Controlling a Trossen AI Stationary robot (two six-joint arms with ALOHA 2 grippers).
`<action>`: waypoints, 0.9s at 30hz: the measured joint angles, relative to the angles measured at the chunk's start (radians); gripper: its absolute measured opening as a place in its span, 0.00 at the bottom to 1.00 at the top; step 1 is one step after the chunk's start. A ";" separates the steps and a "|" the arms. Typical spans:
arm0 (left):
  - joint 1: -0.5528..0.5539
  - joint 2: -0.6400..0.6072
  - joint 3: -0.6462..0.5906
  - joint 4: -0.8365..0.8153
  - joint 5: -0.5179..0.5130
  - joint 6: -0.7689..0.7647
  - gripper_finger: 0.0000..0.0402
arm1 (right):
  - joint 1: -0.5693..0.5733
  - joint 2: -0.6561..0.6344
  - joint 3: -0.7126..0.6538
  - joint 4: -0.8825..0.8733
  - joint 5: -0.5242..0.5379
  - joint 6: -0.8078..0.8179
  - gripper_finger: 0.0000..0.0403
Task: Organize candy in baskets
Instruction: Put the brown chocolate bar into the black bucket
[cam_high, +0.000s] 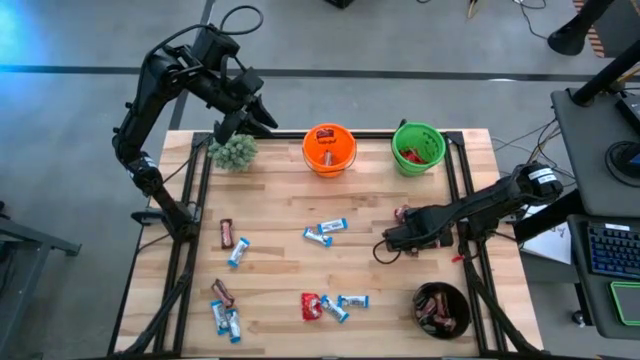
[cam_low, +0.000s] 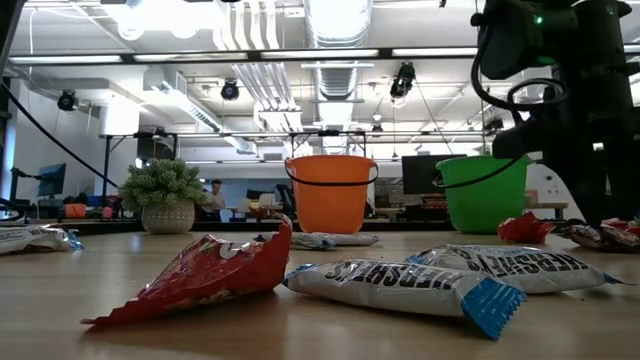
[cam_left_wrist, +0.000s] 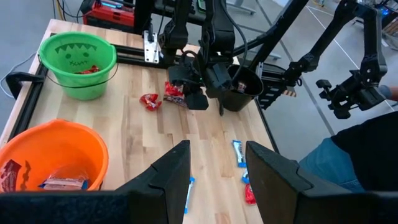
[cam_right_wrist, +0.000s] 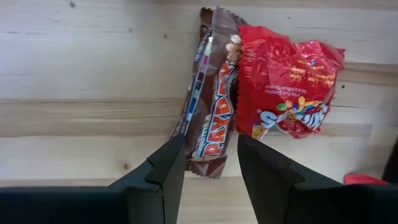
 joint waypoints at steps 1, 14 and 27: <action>0.000 0.000 0.000 0.000 0.000 0.000 0.34 | 0.000 0.000 -0.005 0.006 0.000 0.000 0.35; -0.002 0.000 0.000 0.000 0.000 -0.003 0.34 | 0.000 0.004 -0.032 0.123 0.031 -0.069 0.35; -0.009 0.000 0.000 0.000 0.000 -0.003 0.34 | -0.020 0.063 -0.063 0.175 0.007 -0.084 0.34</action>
